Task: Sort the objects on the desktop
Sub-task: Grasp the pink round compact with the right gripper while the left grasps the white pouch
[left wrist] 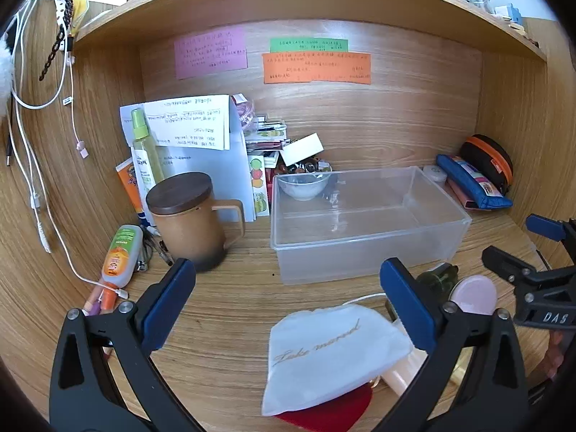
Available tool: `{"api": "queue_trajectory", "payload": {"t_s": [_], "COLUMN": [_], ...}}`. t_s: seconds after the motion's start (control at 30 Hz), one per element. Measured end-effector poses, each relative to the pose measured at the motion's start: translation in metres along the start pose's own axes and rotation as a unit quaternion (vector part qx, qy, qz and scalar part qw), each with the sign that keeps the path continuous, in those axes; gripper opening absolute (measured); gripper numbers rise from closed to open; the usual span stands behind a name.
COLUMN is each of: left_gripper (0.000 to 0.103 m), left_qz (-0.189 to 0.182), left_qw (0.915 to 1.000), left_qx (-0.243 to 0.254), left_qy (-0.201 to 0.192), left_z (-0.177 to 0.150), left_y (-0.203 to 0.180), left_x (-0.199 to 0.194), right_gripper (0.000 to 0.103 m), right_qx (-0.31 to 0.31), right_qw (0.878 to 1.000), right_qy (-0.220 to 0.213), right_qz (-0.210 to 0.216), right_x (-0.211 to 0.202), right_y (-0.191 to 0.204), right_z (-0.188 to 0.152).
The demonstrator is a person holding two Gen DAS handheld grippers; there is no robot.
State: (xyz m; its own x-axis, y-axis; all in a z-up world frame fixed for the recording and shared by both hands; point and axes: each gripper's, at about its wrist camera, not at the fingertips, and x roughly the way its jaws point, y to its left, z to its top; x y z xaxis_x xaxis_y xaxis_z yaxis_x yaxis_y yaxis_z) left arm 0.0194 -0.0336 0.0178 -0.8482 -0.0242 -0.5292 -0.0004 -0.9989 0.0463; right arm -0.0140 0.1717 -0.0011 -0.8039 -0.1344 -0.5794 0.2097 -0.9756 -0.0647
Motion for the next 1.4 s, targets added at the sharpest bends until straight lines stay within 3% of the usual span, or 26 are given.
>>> {"api": "queue_trajectory", "payload": {"t_s": [0.2,0.5,0.93,1.3,1.4], "left_gripper": [0.103,0.103,0.103,0.103,0.103], "left_qz": [-0.028,-0.08,-0.097,-0.109,-0.123], "left_qw": [0.9991,0.9934,0.9837,0.9801,0.9778], "left_qx": [-0.007,0.005,-0.009,0.008,-0.001], "left_qy": [0.031,0.082,0.151,0.165,0.17], "left_z": [-0.014,-0.044,-0.064,-0.054,-0.053], "left_y": [0.008,0.005,0.004,0.0,0.003], "left_x": [0.003,0.01,0.042,0.066,0.074], "right_gripper": [0.103,0.103,0.103,0.102,0.096], "right_qx": [0.027,0.033,0.035,0.038,0.044], "right_qw": [0.999,0.998,0.993,0.989,0.989], "right_qy": [0.004,0.021,0.086,0.115,0.119], "right_qz": [0.035,0.053,0.074,0.079,0.08], "right_x": [-0.002,-0.001,0.032,0.059,0.064], "right_y": [-0.011,-0.022,-0.025,-0.022,-0.022], "right_z": [-0.012,-0.03,-0.054,-0.059,-0.06]}}
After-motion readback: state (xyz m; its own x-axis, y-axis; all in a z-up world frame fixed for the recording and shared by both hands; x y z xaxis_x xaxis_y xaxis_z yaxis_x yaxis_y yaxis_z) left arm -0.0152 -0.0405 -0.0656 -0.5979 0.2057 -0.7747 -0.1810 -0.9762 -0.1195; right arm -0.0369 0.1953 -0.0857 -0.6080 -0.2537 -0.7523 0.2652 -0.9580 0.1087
